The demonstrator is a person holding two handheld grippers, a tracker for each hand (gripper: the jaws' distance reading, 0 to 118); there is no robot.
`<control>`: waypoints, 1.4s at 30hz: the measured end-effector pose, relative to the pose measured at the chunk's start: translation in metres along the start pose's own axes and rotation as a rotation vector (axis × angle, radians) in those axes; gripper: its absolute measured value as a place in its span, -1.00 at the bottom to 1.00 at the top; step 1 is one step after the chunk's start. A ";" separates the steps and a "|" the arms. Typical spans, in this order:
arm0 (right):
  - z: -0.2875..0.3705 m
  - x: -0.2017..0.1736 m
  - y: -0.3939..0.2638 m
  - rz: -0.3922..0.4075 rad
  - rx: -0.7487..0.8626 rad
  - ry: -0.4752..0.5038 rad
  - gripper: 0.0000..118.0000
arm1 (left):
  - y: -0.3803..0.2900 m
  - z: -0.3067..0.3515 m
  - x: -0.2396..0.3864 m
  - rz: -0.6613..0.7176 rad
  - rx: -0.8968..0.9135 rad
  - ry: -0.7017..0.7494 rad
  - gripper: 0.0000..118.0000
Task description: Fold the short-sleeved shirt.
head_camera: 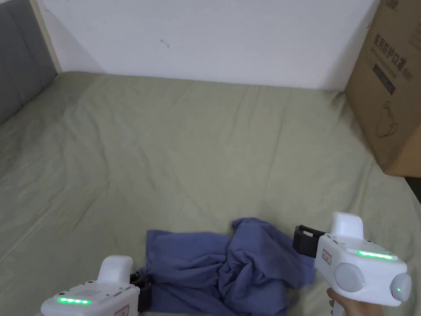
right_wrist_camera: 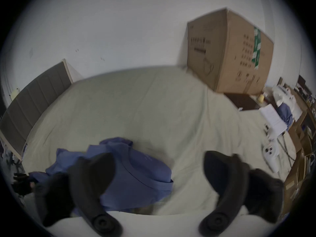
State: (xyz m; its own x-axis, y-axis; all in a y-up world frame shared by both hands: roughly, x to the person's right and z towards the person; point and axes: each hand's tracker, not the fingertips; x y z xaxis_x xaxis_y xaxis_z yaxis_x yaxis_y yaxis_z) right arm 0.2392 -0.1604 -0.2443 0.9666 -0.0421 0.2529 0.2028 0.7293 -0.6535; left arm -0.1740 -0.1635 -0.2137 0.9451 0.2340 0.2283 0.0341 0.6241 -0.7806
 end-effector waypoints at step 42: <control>0.128 0.048 0.265 0.043 0.443 0.006 -0.90 | 0.311 0.083 -0.021 0.055 0.447 0.036 -0.88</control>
State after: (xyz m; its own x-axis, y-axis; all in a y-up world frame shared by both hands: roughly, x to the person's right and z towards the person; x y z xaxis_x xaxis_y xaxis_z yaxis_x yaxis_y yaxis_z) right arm 0.3195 0.1181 -0.3143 0.9738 -0.0080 0.2271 0.0765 0.9526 -0.2945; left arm -0.2100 0.0872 -0.4130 0.9526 0.2544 0.1671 -0.1524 0.8740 -0.4615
